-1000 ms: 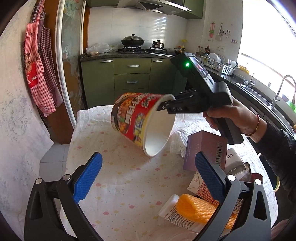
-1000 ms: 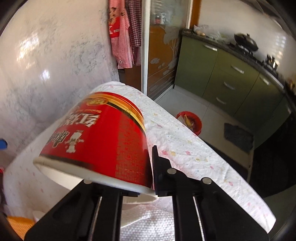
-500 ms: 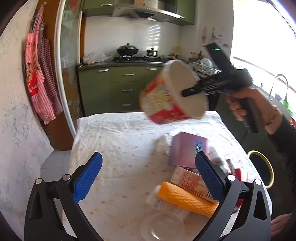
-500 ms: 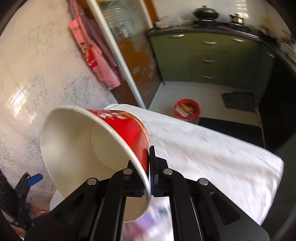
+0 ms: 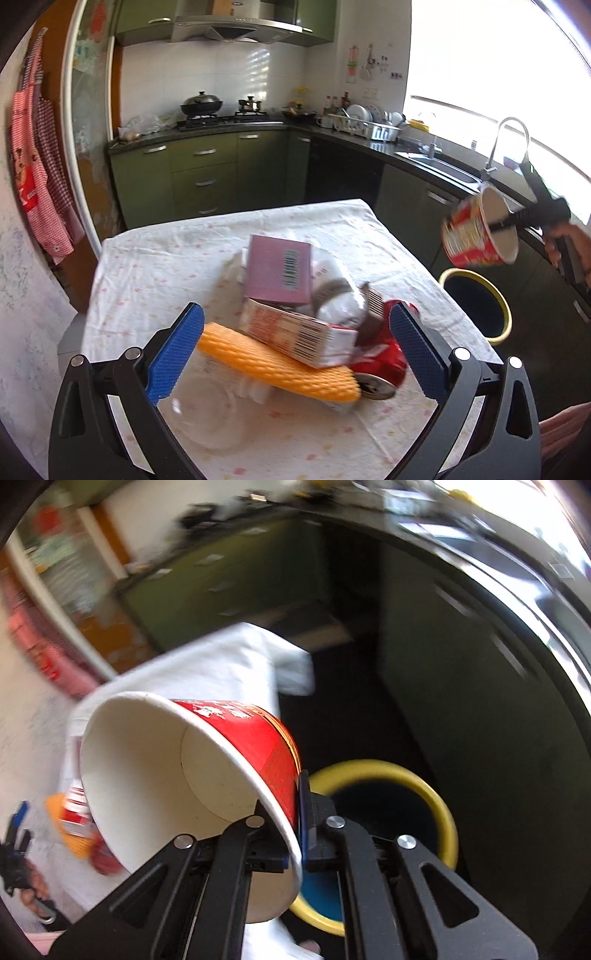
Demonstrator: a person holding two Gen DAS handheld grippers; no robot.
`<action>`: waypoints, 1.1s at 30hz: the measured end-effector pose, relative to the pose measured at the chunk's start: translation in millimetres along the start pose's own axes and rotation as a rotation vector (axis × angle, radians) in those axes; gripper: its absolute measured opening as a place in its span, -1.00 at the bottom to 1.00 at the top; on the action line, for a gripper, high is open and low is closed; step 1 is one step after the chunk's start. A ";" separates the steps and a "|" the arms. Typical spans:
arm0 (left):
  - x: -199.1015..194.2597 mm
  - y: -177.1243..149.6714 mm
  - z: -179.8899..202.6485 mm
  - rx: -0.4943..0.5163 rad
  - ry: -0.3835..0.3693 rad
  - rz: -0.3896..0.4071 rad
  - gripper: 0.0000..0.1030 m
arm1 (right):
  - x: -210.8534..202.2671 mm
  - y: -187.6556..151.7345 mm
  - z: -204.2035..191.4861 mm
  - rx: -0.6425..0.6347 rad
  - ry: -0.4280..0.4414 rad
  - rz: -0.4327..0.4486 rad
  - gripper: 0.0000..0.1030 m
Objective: Collect trash
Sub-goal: 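Carry the noodle cup over the yellow-rimmed bin and open the right tool, then grasp the red Coca-Cola can with the left tool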
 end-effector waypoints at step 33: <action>48.0 -49.2 105.9 0.240 -0.173 -0.241 0.93 | 89.7 -83.6 11.8 0.037 0.024 -0.101 -0.10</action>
Point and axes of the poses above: each gripper's, at about its wrist camera, not at the fingertips, and x roughly the way its jaws point, z to its right, y to its top, the point moved 10 cm from there along x, roughly the way its jaws point, and after that the axes turned 8 degrees about -x, right-handed, at the moved point
